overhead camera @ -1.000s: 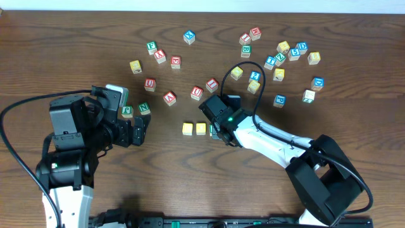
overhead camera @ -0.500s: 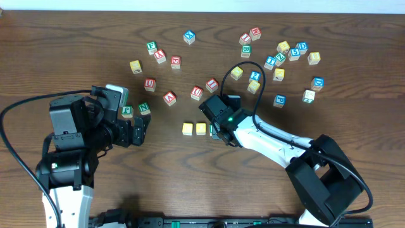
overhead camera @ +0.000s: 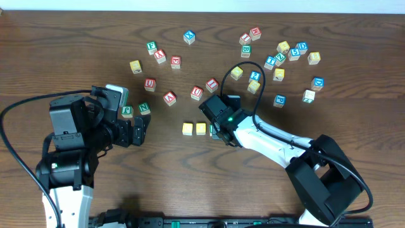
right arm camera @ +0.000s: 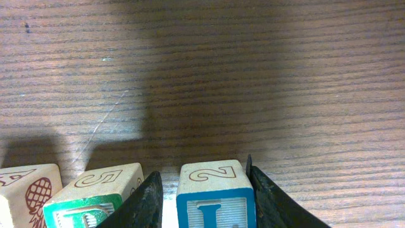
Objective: Spell out CORL
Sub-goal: 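Lower the L block to the right of the R block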
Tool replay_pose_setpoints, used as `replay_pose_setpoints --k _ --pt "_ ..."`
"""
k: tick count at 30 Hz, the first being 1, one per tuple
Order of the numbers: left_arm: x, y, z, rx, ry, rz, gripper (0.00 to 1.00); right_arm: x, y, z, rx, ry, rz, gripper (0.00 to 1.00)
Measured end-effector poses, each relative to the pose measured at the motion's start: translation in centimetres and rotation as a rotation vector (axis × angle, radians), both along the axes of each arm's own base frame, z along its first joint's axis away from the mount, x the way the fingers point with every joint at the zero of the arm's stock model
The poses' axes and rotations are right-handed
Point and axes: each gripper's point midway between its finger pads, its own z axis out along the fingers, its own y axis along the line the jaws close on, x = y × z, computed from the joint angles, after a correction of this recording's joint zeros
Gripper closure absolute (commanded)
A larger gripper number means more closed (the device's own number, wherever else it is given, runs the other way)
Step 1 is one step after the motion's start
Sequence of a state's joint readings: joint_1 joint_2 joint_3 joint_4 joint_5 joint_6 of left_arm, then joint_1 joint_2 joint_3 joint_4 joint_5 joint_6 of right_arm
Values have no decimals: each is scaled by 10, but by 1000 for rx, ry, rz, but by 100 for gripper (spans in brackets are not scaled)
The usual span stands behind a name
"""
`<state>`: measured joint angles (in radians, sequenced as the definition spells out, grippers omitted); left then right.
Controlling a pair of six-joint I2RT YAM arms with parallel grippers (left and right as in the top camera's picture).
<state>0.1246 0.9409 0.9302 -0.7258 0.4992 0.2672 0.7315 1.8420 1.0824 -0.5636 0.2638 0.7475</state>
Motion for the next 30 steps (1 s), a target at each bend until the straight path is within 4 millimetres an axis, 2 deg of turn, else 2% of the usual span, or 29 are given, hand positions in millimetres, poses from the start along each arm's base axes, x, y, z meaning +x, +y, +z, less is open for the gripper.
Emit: replay_pose_setpoints --k 30 --pt "0 0 0 0 0 0 2 0 0 0 0 0 0 60"
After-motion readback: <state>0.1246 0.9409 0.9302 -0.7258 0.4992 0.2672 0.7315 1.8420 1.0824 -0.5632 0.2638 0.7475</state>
